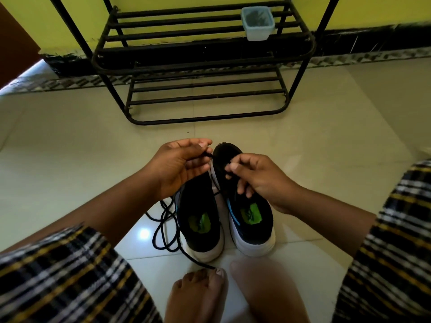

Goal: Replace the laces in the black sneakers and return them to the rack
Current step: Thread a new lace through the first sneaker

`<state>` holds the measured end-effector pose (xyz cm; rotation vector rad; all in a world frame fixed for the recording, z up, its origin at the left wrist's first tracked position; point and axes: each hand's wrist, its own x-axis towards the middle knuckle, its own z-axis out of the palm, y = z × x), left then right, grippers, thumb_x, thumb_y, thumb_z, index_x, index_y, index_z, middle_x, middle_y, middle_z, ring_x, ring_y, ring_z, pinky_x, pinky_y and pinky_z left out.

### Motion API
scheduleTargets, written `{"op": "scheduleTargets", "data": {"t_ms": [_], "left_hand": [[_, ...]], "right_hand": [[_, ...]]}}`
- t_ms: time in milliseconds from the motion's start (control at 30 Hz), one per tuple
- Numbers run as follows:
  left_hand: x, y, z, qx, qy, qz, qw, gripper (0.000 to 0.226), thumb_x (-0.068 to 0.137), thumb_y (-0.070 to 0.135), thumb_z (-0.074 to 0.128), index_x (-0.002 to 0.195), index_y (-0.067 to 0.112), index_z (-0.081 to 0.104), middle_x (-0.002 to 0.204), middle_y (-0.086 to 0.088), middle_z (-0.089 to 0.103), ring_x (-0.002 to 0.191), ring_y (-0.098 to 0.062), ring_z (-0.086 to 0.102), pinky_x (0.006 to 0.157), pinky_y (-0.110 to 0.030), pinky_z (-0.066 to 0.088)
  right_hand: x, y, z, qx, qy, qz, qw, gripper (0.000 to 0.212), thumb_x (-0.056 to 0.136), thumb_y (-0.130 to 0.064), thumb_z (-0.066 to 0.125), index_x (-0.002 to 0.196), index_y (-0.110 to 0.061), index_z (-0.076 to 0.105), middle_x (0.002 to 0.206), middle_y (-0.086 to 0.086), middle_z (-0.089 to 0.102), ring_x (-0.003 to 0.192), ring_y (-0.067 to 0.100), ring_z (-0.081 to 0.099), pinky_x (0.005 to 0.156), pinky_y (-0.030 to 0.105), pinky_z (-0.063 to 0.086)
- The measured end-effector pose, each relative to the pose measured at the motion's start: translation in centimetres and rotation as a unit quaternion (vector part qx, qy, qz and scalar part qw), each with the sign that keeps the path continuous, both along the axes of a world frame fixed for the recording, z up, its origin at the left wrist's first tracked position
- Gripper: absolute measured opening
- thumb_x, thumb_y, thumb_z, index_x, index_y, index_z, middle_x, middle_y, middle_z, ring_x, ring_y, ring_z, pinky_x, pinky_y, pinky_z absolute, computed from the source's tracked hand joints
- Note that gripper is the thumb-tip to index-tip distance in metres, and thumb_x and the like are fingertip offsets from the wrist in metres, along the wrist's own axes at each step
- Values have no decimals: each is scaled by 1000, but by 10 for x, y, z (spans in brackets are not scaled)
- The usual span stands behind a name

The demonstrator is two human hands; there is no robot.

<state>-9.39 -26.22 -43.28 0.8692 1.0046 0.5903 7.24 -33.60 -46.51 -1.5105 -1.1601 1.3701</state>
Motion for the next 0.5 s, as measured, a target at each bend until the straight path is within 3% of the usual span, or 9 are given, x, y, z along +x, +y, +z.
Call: {"op": "scheduleTargets", "data": {"t_ms": [133,267,367,433,500], "left_hand": [[-7,5,-9,4,31,5,1000,18,93,8,51,104,9,66,83,0,71,72,-8,65,67,-21,57],[-11,8,-20,64,140,-8,988,16,94,9,52,95,15,67,84,1,66,74,-8,60,64,-19,54],[-13,9,-27,106,205,-12,973,14,93,10,54,96,14,67,85,0,66,78,-10,60,66,-21,51],[-15,9,-30,137,230,-14,963,13,93,10,56,92,15,67,83,-1,65,76,-10,59,65,-20,50],[-16,9,-33,167,249,-12,954,12,93,10,56,94,12,68,81,-1,65,74,-10,59,65,-18,51]], "right_hand": [[17,3,3,20,-58,-46,997,22,97,-18,50,79,-10,62,61,-4,55,46,5,45,43,18,37],[25,5,-1,22,-106,-74,991,25,94,-19,55,71,-12,63,61,4,51,41,1,39,44,13,35],[31,4,-5,-3,-134,-67,989,21,93,-16,56,75,-11,65,52,-13,58,42,-6,47,46,6,34],[35,3,-8,6,-154,-92,984,20,90,-19,62,72,-12,67,59,-13,64,53,-10,55,57,7,38],[39,3,-10,21,-183,-117,976,22,86,-23,66,66,-15,67,75,2,71,69,-6,62,64,9,43]]}}
